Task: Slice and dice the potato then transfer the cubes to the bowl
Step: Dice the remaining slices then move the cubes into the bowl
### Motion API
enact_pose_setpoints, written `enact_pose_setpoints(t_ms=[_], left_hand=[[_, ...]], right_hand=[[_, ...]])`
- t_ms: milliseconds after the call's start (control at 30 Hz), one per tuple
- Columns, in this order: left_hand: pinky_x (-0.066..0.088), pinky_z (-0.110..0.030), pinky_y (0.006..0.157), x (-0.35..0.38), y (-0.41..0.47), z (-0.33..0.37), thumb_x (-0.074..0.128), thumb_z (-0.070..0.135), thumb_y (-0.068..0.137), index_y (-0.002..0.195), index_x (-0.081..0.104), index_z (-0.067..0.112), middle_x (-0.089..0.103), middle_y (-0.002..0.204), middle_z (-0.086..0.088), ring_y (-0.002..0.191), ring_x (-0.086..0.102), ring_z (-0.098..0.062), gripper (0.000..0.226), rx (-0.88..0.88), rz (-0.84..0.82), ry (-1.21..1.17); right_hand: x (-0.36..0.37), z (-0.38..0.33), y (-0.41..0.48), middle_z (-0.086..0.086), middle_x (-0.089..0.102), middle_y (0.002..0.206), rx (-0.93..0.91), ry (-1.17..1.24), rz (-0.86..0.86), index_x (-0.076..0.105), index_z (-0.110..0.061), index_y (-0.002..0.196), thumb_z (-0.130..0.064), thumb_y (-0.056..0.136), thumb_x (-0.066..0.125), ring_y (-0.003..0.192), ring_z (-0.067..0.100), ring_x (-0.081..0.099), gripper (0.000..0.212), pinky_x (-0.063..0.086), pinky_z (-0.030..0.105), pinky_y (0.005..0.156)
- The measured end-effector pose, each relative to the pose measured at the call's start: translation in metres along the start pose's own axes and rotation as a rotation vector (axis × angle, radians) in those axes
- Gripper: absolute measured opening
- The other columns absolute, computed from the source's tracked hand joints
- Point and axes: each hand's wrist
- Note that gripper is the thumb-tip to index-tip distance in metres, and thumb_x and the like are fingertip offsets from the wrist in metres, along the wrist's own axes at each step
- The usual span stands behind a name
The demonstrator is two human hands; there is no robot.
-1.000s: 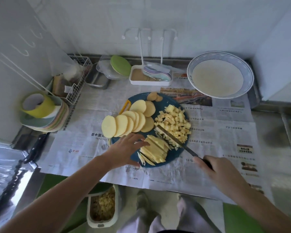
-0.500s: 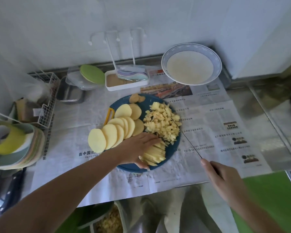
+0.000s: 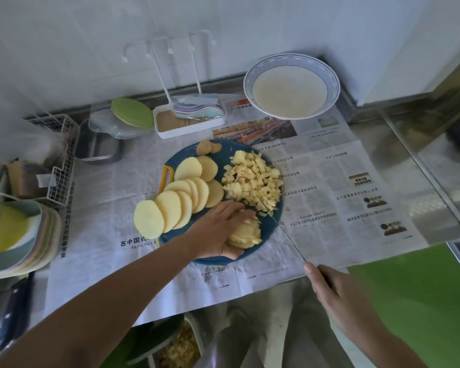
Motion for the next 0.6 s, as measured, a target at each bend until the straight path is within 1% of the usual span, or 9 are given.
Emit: enact_pose_setpoints(t_ms=[100, 133, 233, 300, 367, 400, 433, 500, 600], left_hand=[[0.026, -0.040, 0.112, 0.006, -0.004, 0.003, 0.064, 0.071, 0.066, 0.141, 0.025, 0.027, 0.043, 0.138, -0.010, 0.129, 0.032, -0.028, 0.095, -0.025, 0.049, -0.024], [0.027, -0.040, 0.111, 0.006, -0.005, 0.004, 0.064, 0.071, 0.066, 0.141, 0.026, 0.027, 0.044, 0.137, -0.010, 0.127, 0.031, -0.027, 0.095, -0.034, 0.067, -0.036], [0.021, -0.037, 0.113, 0.002, -0.006, 0.010, 0.066, 0.064, 0.068, 0.144, 0.029, 0.025, 0.037, 0.143, -0.007, 0.131, 0.026, -0.025, 0.093, -0.079, 0.088, -0.079], [0.016, -0.034, 0.114, 0.001, -0.006, 0.013, 0.069, 0.058, 0.070, 0.146, 0.031, 0.024, 0.033, 0.146, -0.004, 0.134, 0.024, -0.024, 0.091, -0.112, 0.092, -0.094], [0.014, -0.032, 0.114, 0.001, -0.009, 0.016, 0.070, 0.056, 0.070, 0.145, 0.032, 0.024, 0.032, 0.146, -0.002, 0.135, 0.024, -0.022, 0.090, -0.135, 0.115, -0.102], [0.013, -0.031, 0.114, 0.002, -0.010, 0.018, 0.069, 0.056, 0.070, 0.145, 0.032, 0.025, 0.032, 0.145, -0.002, 0.135, 0.024, -0.021, 0.089, -0.149, 0.121, -0.103], [0.011, -0.031, 0.115, 0.003, -0.012, 0.019, 0.068, 0.056, 0.071, 0.146, 0.030, 0.025, 0.032, 0.145, -0.001, 0.134, 0.023, -0.020, 0.089, -0.166, 0.124, -0.104], [0.008, -0.031, 0.115, 0.004, -0.015, 0.021, 0.066, 0.059, 0.073, 0.147, 0.027, 0.026, 0.030, 0.145, 0.000, 0.134, 0.021, -0.019, 0.089, -0.207, 0.118, -0.108], [0.004, -0.030, 0.115, 0.005, -0.018, 0.027, 0.064, 0.057, 0.075, 0.147, 0.025, 0.028, 0.028, 0.144, 0.001, 0.136, 0.019, -0.019, 0.087, -0.267, 0.128, -0.125]], right_hand=[[0.015, 0.008, -0.012, 0.002, 0.032, 0.048, 0.021, 0.037, -0.009, 0.037, -0.015, 0.058, -0.075, 0.081, 0.029, 0.043, 0.011, 0.035, 0.065, 0.028, 0.032, 0.050], [0.019, 0.011, -0.015, 0.003, 0.032, 0.049, 0.038, 0.050, -0.012, 0.037, -0.015, 0.058, -0.075, 0.081, 0.029, 0.043, 0.010, 0.035, 0.065, 0.029, 0.034, 0.051], [0.031, 0.015, -0.022, 0.003, 0.032, 0.049, 0.095, 0.093, -0.025, 0.036, -0.015, 0.055, -0.076, 0.080, 0.028, 0.044, 0.010, 0.035, 0.067, 0.032, 0.032, 0.053], [0.037, 0.016, -0.024, 0.005, 0.034, 0.047, 0.112, 0.086, -0.029, 0.037, -0.016, 0.053, -0.078, 0.078, 0.024, 0.043, 0.010, 0.037, 0.068, 0.034, 0.030, 0.060], [0.043, 0.018, -0.026, 0.005, 0.042, 0.046, 0.125, 0.072, -0.033, 0.040, -0.021, 0.051, -0.078, 0.078, 0.020, 0.043, 0.011, 0.040, 0.066, 0.034, 0.030, 0.071], [0.046, 0.018, -0.026, 0.003, 0.046, 0.047, 0.130, 0.068, -0.034, 0.045, -0.025, 0.053, -0.078, 0.078, 0.018, 0.043, 0.011, 0.042, 0.065, 0.033, 0.032, 0.075], [0.048, 0.017, -0.027, -0.001, 0.050, 0.049, 0.135, 0.060, -0.033, 0.050, -0.032, 0.058, -0.079, 0.078, 0.015, 0.043, 0.010, 0.043, 0.062, 0.033, 0.034, 0.077], [0.051, 0.013, -0.027, -0.007, 0.054, 0.050, 0.138, 0.035, -0.031, 0.052, -0.043, 0.062, -0.080, 0.078, 0.012, 0.045, 0.009, 0.046, 0.057, 0.037, 0.036, 0.078], [0.051, 0.007, -0.027, -0.007, 0.054, 0.050, 0.169, 0.060, -0.028, 0.053, -0.038, 0.061, -0.074, 0.086, 0.018, 0.047, 0.008, 0.049, 0.056, 0.045, 0.040, 0.071]])
Point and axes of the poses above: each hand's wrist, its own y-axis towards the middle knuckle, its own x-axis out of the palm, z = x × y
